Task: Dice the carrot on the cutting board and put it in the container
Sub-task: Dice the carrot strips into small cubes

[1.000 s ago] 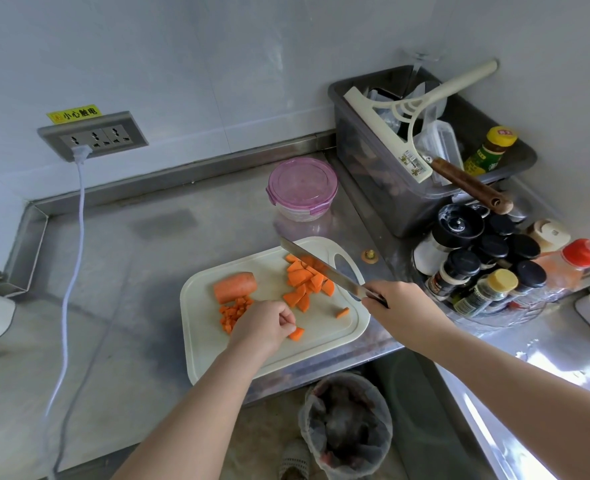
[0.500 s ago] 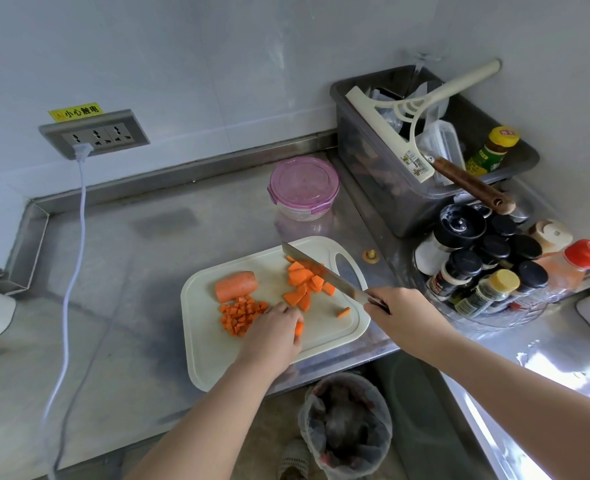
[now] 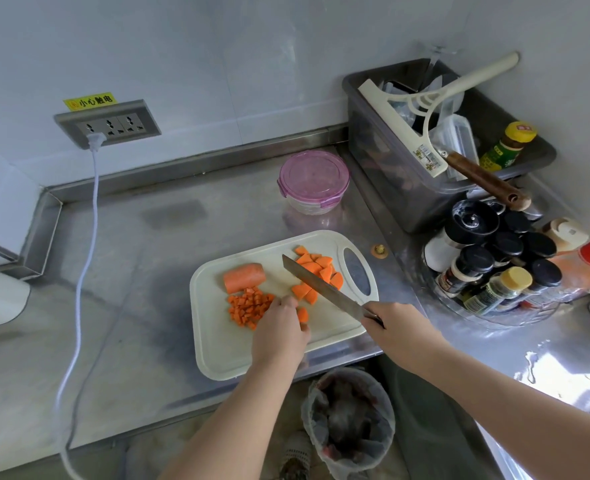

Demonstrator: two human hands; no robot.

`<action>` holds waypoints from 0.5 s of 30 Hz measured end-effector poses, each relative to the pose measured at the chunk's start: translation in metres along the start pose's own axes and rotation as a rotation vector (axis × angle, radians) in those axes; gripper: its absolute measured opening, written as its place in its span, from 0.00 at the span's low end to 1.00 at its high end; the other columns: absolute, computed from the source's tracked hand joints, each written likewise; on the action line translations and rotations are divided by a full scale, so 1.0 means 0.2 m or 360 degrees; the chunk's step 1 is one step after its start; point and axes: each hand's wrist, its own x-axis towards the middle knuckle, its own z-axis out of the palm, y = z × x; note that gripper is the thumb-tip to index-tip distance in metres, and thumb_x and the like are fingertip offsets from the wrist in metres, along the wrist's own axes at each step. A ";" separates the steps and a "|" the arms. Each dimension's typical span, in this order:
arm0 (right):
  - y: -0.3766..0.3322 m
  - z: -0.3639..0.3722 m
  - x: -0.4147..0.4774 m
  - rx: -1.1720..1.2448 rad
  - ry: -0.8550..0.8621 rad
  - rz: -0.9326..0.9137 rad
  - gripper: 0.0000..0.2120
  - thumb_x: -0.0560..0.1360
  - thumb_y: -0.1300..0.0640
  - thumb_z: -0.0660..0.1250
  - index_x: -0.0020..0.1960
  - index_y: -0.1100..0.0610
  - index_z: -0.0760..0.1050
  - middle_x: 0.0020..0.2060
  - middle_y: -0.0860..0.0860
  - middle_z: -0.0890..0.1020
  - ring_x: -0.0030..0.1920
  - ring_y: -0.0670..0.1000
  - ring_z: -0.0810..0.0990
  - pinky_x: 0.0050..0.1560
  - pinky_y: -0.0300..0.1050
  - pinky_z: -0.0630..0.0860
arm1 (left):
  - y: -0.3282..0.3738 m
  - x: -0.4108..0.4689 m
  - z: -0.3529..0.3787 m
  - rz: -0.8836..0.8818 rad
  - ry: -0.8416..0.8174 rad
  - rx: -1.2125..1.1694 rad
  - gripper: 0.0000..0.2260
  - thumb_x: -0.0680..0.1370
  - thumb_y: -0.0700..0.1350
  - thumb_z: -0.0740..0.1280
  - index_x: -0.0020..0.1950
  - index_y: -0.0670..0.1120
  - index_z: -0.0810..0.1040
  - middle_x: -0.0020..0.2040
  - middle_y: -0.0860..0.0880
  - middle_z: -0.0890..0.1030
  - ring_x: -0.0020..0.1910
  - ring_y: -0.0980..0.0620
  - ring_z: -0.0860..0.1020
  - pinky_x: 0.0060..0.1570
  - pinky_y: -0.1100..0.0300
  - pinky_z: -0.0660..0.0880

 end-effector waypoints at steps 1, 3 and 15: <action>0.00 0.02 -0.01 -0.0008 -0.0017 0.0006 0.19 0.81 0.55 0.56 0.31 0.47 0.60 0.29 0.48 0.69 0.30 0.50 0.65 0.31 0.43 0.63 | 0.00 0.00 0.00 -0.0016 0.0002 -0.0020 0.12 0.77 0.46 0.65 0.60 0.48 0.73 0.56 0.51 0.77 0.55 0.50 0.77 0.49 0.58 0.75; 0.01 0.05 -0.02 -0.0019 -0.0049 0.0008 0.18 0.81 0.56 0.55 0.32 0.48 0.62 0.31 0.48 0.72 0.32 0.51 0.68 0.32 0.43 0.64 | 0.00 -0.01 0.00 -0.0050 0.0009 -0.0064 0.13 0.77 0.45 0.65 0.61 0.48 0.72 0.55 0.51 0.79 0.54 0.50 0.78 0.48 0.57 0.76; -0.05 0.16 -0.02 -0.0084 -0.0142 -0.0005 0.15 0.82 0.54 0.52 0.37 0.49 0.66 0.35 0.49 0.75 0.35 0.48 0.74 0.33 0.40 0.70 | 0.01 -0.05 0.01 -0.0243 0.0049 -0.0372 0.10 0.75 0.46 0.68 0.53 0.48 0.70 0.45 0.51 0.80 0.40 0.49 0.82 0.39 0.54 0.80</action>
